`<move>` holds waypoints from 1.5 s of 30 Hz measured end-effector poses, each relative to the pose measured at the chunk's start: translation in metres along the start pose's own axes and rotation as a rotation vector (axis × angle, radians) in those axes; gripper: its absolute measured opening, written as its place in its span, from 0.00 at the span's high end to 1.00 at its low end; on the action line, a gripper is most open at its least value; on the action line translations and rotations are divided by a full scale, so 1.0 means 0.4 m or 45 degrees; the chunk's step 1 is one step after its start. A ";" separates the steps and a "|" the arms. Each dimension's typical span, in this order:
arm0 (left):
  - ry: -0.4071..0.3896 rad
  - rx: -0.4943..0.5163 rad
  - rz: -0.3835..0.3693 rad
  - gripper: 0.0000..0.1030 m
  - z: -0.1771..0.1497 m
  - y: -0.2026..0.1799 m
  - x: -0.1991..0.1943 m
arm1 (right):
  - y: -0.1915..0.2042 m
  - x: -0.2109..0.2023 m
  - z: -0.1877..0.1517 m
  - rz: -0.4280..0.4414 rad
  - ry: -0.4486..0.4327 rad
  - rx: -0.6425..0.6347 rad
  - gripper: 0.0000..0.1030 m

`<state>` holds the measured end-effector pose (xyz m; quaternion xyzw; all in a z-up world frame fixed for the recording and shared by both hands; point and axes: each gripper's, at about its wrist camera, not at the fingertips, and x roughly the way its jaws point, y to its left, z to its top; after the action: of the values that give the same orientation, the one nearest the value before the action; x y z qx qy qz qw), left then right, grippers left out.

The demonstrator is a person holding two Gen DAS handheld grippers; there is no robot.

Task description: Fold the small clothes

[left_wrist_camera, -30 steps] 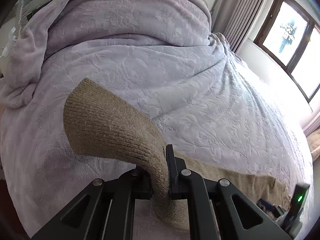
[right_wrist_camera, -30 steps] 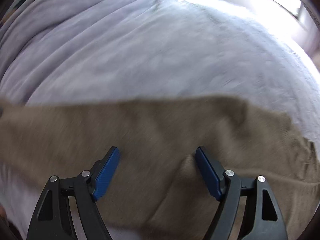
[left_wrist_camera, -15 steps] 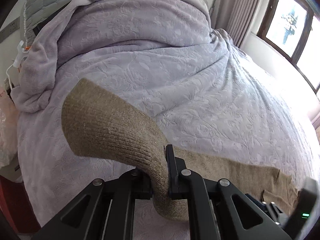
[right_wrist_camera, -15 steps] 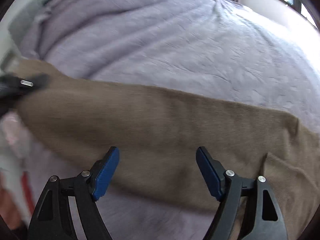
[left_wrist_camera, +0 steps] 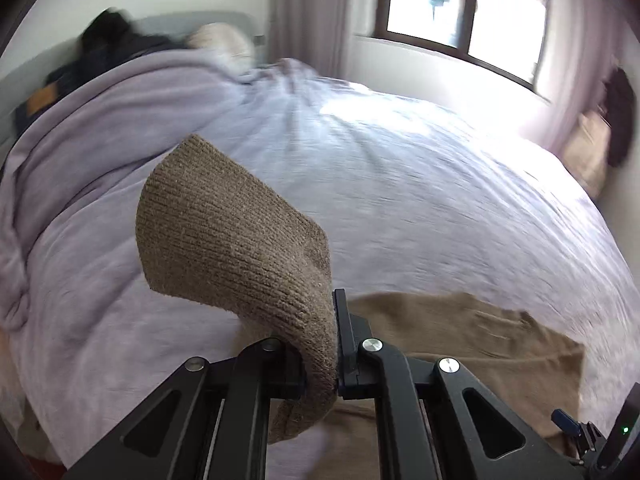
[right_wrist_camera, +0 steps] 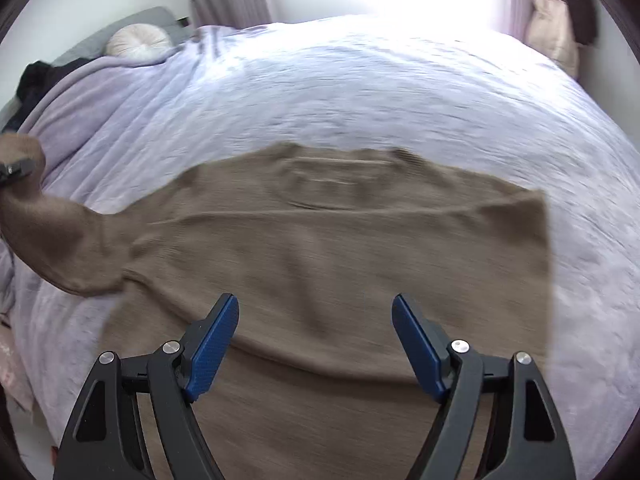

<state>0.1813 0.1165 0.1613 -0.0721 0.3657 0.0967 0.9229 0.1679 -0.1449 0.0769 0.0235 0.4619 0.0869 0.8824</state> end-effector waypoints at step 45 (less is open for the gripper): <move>0.348 0.075 -0.096 0.06 -0.340 -0.134 0.256 | -0.304 0.044 -0.027 0.227 0.009 0.426 0.31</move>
<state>0.1770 0.0496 -0.0041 -0.0711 0.4877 0.0404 0.8692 0.1850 -0.2618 0.0415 0.2104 0.4691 0.0869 0.8533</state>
